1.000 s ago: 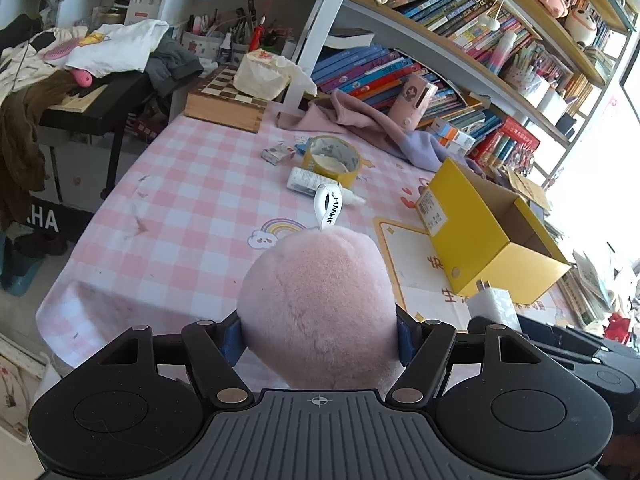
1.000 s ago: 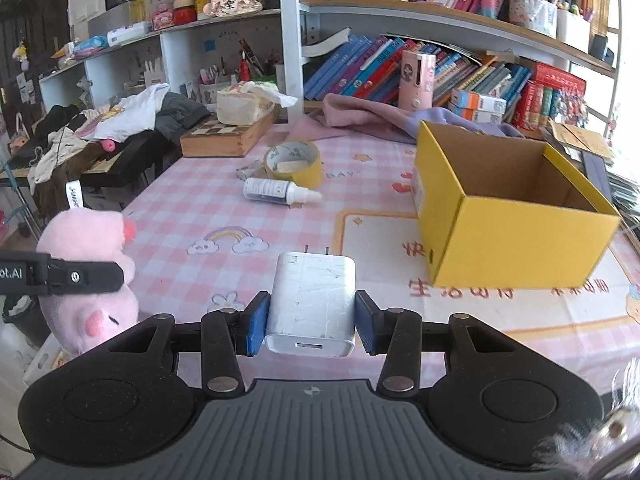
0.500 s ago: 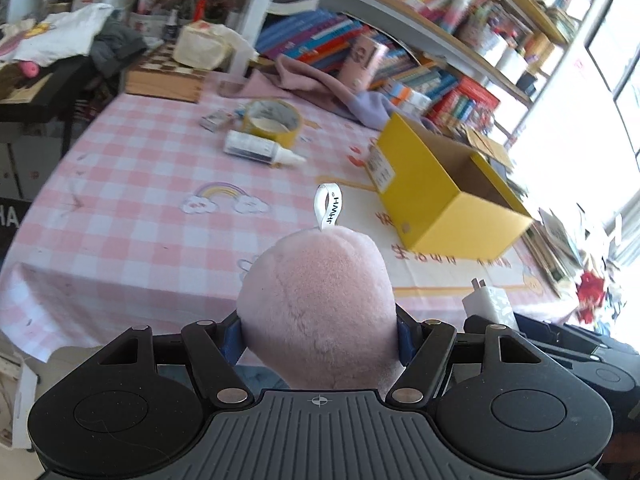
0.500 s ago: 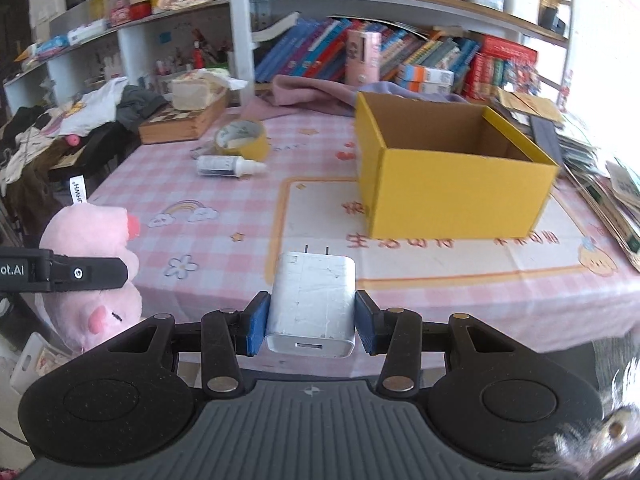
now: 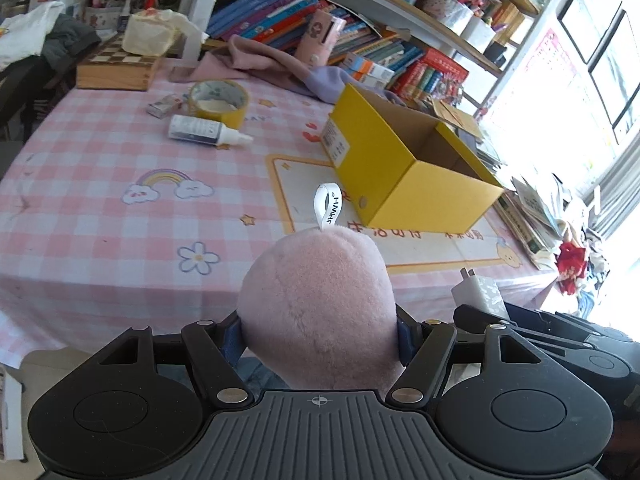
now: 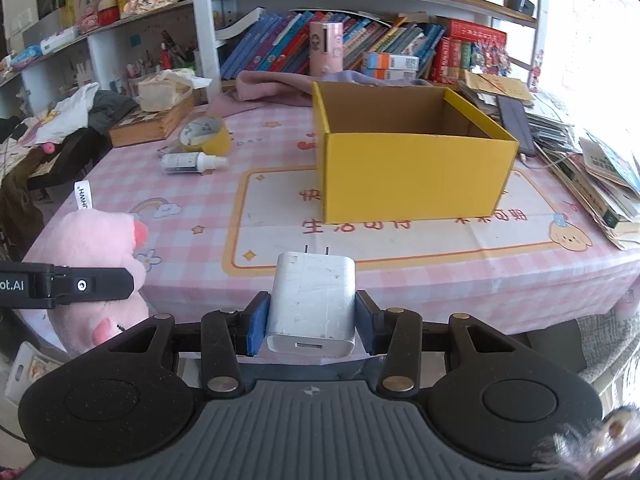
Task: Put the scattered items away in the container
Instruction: 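Carry the plush toy with left tool while right tool carries charger toward yellow box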
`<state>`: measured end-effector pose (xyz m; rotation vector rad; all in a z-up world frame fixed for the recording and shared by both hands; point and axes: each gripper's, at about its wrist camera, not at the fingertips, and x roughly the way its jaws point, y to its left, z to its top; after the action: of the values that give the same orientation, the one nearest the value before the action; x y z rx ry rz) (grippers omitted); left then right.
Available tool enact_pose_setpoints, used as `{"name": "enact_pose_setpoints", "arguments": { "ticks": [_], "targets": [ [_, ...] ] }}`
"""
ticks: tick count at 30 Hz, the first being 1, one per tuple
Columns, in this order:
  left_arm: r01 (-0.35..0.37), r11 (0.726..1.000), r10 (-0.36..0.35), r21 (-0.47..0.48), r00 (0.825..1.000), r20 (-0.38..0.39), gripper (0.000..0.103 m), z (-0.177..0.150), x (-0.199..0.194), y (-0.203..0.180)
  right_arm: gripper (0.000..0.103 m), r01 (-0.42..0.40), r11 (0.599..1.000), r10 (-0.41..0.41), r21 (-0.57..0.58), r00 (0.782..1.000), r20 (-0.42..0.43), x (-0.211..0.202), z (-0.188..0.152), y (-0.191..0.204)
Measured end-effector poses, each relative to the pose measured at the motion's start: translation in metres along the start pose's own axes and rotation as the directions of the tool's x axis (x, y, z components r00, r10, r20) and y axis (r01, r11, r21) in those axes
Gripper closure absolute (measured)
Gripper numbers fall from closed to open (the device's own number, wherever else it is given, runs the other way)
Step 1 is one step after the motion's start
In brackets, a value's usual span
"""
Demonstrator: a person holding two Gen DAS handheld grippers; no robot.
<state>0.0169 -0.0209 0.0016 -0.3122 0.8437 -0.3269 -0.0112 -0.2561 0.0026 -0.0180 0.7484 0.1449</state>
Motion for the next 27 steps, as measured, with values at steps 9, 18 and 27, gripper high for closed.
{"name": "enact_pose_setpoints", "arguments": {
  "ticks": [9, 18, 27],
  "targets": [
    [0.067, 0.996, -0.064, 0.06, 0.997, -0.044, 0.034, 0.004, 0.018, -0.021, 0.061, 0.062, 0.997, -0.062, 0.051, 0.998, -0.013, -0.007, -0.008, -0.019],
    [0.171, 0.971, -0.154, 0.167, 0.982, -0.112, 0.034, 0.009, 0.043, -0.053, 0.061, 0.147, 0.983, -0.146, 0.106, 0.989, -0.017, -0.016, -0.011, -0.038],
    [0.259, 0.938, -0.225, 0.232, 0.961, -0.16, 0.034, 0.014, 0.067, -0.081, 0.061, 0.224, 0.957, -0.218, 0.184, 0.975, -0.05, -0.015, -0.015, -0.072]
  ]
}}
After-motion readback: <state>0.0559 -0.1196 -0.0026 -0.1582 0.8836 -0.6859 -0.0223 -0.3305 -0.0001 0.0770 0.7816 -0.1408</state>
